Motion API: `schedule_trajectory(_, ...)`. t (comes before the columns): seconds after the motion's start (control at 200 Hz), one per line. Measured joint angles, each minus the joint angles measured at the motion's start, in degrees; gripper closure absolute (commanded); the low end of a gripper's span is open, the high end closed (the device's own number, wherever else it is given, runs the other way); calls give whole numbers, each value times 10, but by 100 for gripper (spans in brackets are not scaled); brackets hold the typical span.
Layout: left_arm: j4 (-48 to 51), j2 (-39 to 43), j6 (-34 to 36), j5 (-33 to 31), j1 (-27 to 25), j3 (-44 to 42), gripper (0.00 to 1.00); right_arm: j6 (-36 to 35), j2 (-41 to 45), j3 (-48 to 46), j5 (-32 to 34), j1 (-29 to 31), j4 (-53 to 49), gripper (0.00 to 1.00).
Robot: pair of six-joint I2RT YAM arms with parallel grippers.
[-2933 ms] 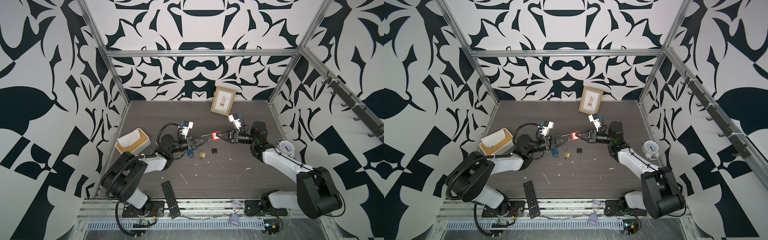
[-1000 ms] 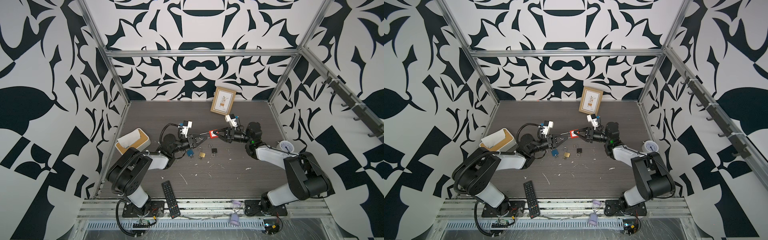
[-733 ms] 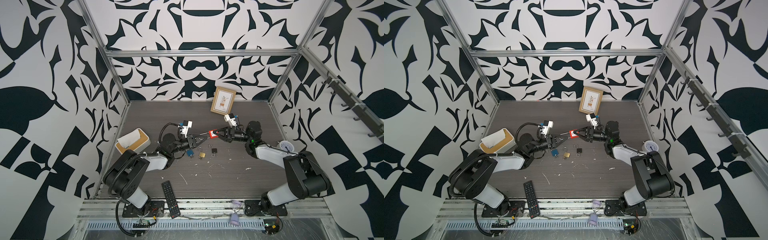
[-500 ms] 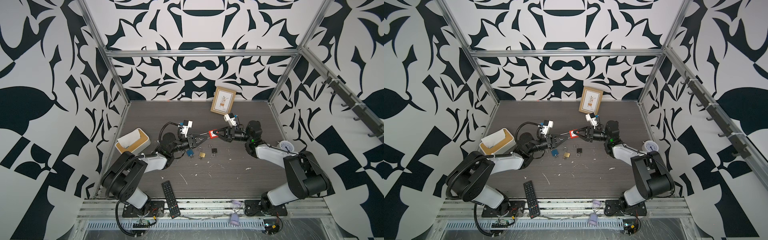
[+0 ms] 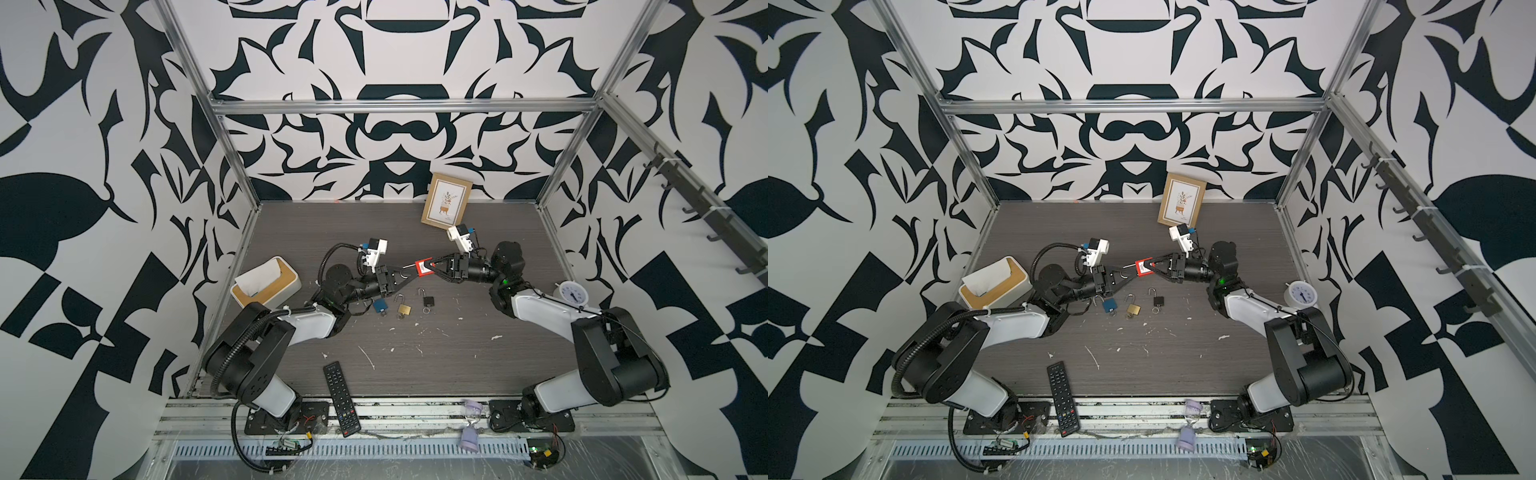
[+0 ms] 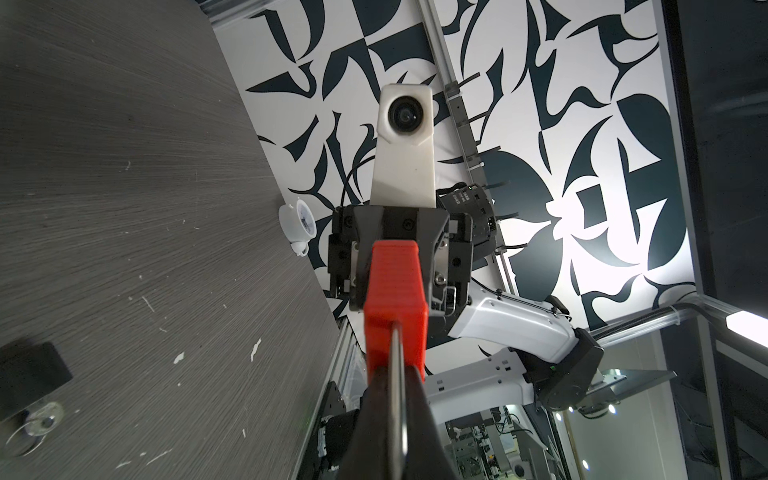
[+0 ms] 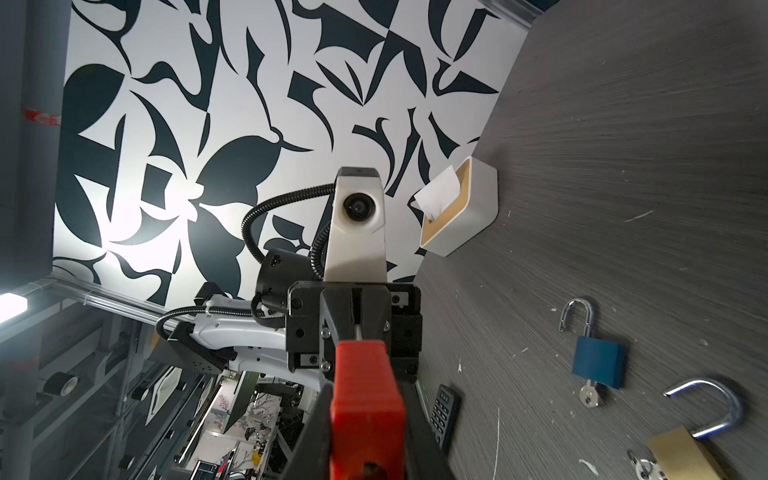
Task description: Lock with the key
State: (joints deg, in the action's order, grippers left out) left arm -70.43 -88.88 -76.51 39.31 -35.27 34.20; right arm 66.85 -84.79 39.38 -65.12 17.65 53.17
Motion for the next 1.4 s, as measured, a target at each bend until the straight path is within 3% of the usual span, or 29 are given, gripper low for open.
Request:
schedule_trajectory(0.215,0,-1,0,0,0,0,100,3,0,0,1,1,2,100)
schedule_trajectory(0.45,23,-2,39,5,0,12,57,15,-4,-10,24,0,3,100)
schedule_trajectory(0.945,174,39,150,9,15,14,43,157,-111,-53,62,-8,214,100)
schedule_trajectory(1.4,175,53,170,28,33,41,40,177,-118,-75,80,-18,235,100)
